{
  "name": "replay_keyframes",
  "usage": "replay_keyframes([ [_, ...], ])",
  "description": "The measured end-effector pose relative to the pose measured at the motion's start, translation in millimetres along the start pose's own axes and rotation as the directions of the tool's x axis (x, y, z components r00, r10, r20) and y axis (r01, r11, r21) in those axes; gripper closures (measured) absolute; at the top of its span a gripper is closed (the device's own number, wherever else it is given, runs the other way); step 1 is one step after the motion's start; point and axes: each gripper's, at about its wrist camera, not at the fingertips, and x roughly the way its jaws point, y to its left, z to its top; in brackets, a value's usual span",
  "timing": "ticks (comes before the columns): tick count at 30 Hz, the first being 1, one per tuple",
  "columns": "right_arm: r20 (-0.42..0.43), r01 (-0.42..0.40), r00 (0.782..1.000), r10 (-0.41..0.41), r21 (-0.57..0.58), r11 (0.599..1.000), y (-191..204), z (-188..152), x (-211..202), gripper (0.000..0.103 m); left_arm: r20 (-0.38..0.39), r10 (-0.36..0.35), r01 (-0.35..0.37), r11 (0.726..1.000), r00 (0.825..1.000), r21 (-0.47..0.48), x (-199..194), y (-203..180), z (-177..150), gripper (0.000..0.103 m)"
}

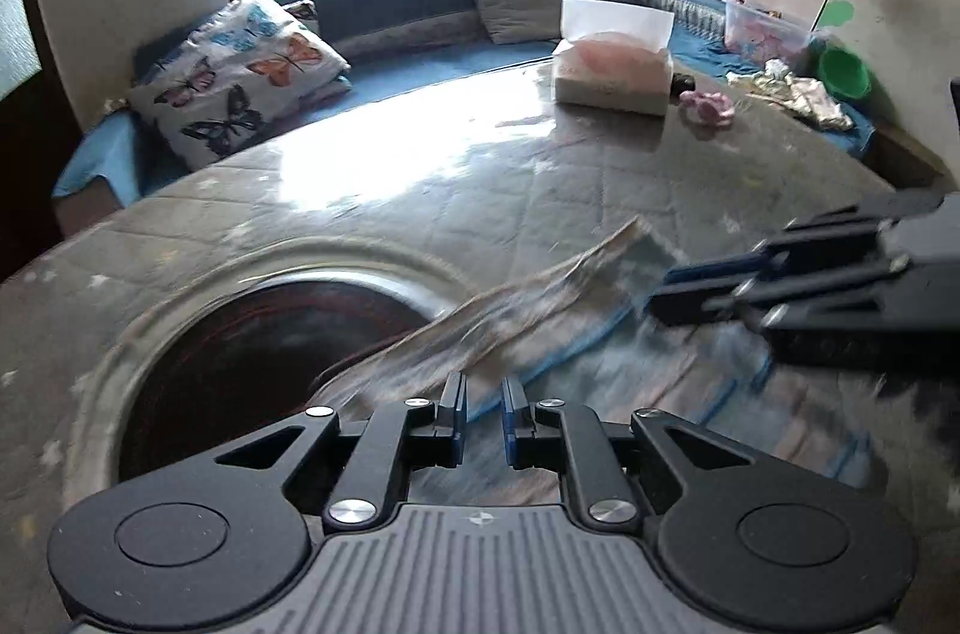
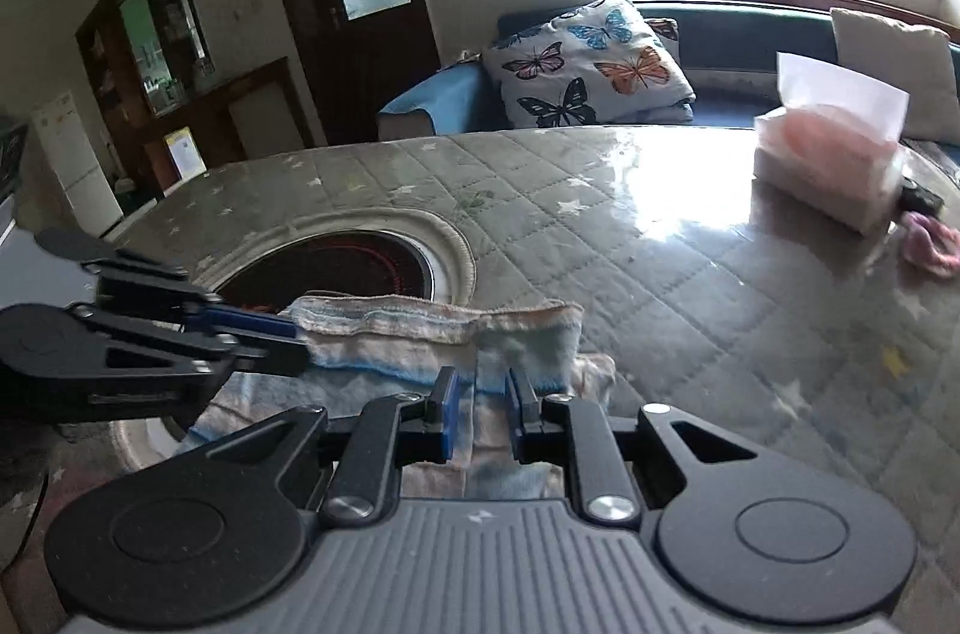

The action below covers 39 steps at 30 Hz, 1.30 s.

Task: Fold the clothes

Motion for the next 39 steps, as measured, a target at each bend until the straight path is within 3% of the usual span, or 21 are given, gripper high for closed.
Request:
replay_keyframes([
  [9,-0.025,0.015,1.000,-0.014,0.040,0.999,-17,-2,17,0.087,-0.023,-0.028,0.028,1.000,0.999,-0.007,39,0,12,0.087],
  [21,-0.032,0.017,0.999,-0.016,0.042,0.999,-17,-2,18,0.087,-0.008,-0.022,0.022,1.000,1.000,-0.002,47,-4,21,0.085],
  [25,-0.030,0.016,0.999,-0.016,0.018,1.000,-12,1,12,0.086,-0.001,-0.018,0.018,1.000,1.000,0.005,32,-5,19,0.078],
  [33,-0.015,-0.028,1.000,0.027,-0.065,0.997,15,-5,-22,0.085,0.008,-0.043,0.043,0.998,0.999,0.053,-12,-24,-9,0.078],
  [35,-0.018,-0.034,0.999,0.033,-0.084,0.996,22,-12,-31,0.080,0.013,-0.058,0.057,0.996,0.998,0.068,-25,-33,-20,0.078],
  [39,-0.027,-0.043,0.999,0.041,-0.086,0.995,29,-28,-47,0.080,0.027,-0.098,0.096,0.992,0.995,0.078,-48,-53,-41,0.078],
])
